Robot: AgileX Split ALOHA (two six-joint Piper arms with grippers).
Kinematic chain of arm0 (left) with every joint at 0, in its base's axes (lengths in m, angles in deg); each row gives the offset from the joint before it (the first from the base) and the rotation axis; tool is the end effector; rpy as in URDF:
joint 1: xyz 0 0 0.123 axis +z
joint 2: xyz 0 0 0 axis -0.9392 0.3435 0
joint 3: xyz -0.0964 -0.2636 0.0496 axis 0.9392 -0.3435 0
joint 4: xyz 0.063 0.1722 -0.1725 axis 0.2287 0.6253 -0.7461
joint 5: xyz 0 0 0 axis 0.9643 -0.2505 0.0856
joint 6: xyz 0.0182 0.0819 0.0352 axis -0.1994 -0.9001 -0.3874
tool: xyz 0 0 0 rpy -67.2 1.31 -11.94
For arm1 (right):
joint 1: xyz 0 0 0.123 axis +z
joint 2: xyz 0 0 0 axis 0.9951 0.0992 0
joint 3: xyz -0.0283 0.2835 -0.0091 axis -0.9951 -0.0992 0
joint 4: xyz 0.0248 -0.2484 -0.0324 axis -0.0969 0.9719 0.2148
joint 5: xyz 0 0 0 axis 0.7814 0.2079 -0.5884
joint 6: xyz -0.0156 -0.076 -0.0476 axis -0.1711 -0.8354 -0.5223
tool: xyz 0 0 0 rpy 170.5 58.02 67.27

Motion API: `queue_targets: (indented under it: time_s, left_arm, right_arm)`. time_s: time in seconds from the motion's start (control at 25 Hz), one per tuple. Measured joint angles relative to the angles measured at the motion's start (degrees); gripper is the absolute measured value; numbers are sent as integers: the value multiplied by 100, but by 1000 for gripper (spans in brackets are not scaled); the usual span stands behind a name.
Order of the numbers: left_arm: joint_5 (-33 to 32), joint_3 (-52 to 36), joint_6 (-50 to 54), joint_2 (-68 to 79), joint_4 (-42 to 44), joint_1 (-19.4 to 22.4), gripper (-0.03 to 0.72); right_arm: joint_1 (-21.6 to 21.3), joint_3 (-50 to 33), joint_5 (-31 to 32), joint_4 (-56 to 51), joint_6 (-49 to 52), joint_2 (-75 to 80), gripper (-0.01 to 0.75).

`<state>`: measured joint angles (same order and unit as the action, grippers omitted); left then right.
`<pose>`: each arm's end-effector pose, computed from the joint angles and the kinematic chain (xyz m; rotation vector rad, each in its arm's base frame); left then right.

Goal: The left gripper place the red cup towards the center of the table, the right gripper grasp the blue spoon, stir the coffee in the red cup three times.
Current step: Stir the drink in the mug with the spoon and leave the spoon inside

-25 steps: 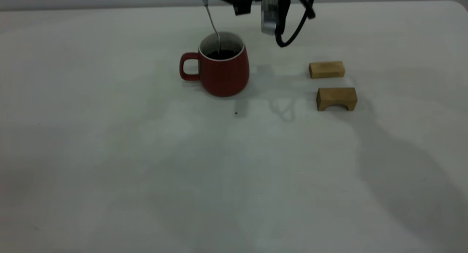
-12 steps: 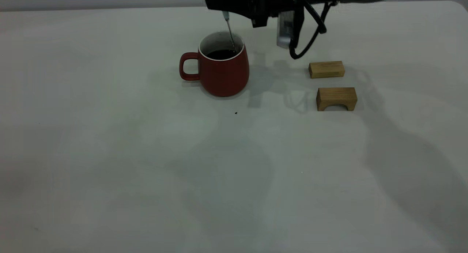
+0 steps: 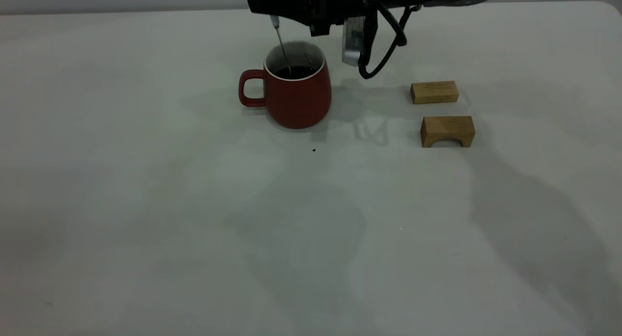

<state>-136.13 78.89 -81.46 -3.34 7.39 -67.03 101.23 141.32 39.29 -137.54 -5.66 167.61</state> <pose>-0.0092 -0.0005 0.2679 -0.0859 2.1063 0.0114 0.4798 0.2302 0.0403 -1.3908 -1.3274 -1.3330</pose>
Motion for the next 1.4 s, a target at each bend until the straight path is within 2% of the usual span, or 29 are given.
queue_targets:
  time_s: [0.32, 0.8, 1.04, 1.4]
  left_arm:
    - [0, 0, 0, 0, 0, 0, 555]
    - [0, 0, 0, 0, 0, 0, 555]
    - [0, 0, 0, 0, 0, 0, 555]
    - [0, 0, 0, 0, 0, 0, 555]
  right_arm:
    - [-318, 17, 56, 287, 7, 45, 133]
    - [20, 57, 173, 458, 470, 45, 133]
    - [-2, 63, 210, 458, 494, 51, 133]
    - [-421, -77, 210, 841, 501, -5, 133]
